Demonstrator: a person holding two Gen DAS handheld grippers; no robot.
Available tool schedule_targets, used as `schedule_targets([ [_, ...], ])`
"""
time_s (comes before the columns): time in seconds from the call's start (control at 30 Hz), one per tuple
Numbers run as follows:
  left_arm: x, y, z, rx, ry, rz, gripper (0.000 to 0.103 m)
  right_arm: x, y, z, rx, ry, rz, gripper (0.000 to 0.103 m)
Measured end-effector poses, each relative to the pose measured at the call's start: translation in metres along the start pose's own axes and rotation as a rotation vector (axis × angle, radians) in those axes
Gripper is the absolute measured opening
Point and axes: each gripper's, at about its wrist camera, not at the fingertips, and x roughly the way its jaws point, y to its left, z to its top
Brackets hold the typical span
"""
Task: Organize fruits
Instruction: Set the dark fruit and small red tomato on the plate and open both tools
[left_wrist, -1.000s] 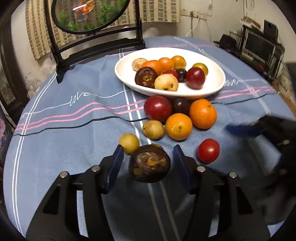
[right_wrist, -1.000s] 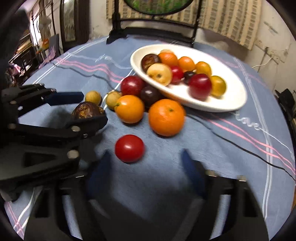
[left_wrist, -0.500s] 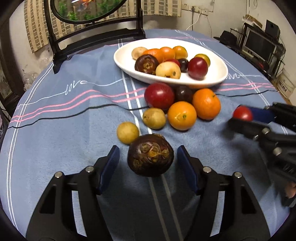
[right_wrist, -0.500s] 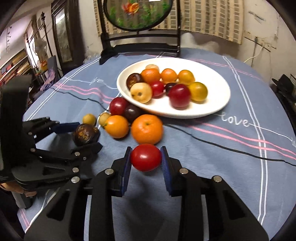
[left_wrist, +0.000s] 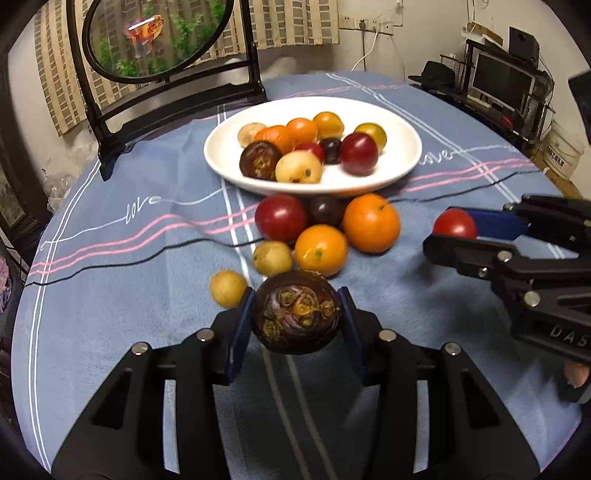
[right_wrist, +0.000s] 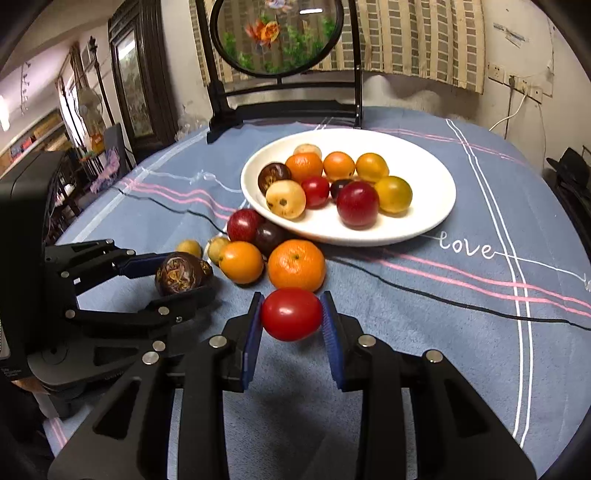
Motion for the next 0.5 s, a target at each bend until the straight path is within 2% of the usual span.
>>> schedule_targets([
  [0.13, -0.011, 0.002, 0.023, -0.017, -0.029, -0.016, 0.045, -0.011, -0.009, 0.009, 0.060, -0.041, 0.027, 0.032],
  [0.23, -0.014, 0.005, 0.046, -0.023, -0.049, -0.029, 0.046, -0.019, -0.013, 0.020, 0.064, -0.067, 0.011, 0.032],
  [0.37, -0.002, 0.010, 0.075, -0.031, -0.057, 0.007, 0.046, -0.021, -0.020, 0.046, -0.008, -0.111, -0.071, 0.032],
  [0.5, 0.020, 0.015, 0.101, -0.059, -0.046, 0.014, 0.046, -0.005, -0.031, 0.066, -0.040, -0.132, -0.116, 0.032],
])
